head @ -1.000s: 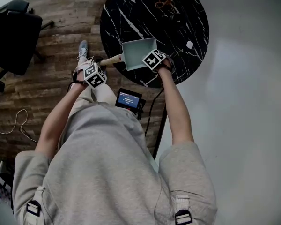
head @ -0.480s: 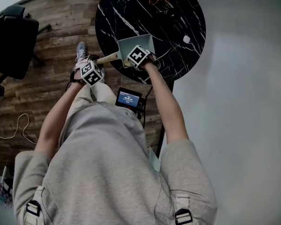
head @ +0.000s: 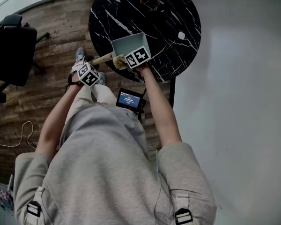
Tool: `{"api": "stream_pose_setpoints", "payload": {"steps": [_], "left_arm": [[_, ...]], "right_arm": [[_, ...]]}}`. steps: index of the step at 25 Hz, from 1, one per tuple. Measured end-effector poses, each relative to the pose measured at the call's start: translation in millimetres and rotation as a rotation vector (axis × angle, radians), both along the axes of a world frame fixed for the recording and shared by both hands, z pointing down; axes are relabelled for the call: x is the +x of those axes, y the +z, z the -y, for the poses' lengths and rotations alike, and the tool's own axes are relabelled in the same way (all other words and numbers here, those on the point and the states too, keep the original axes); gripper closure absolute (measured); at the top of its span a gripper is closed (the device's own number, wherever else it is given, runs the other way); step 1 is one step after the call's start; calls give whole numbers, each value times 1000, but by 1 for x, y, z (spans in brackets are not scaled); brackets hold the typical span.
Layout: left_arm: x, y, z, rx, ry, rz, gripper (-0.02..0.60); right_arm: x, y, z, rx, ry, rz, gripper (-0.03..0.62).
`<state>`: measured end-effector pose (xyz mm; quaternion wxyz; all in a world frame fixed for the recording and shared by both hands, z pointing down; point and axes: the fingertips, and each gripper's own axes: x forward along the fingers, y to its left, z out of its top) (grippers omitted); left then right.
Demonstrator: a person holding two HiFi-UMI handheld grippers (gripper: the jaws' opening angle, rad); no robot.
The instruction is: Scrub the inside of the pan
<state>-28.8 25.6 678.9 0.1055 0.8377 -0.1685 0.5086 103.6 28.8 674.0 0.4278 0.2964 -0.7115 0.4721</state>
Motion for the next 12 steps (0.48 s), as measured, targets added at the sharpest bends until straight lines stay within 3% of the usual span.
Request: {"api": "stream_pose_setpoints", "payload": {"steps": [8, 12], "left_arm": [[15, -63, -11, 155, 40, -81, 376], [25, -110, -26, 226, 11, -194, 394]], "right_arm": [[18, -69, -15, 227, 278, 280, 540], [25, -128, -27, 427, 377, 353, 540]]}}
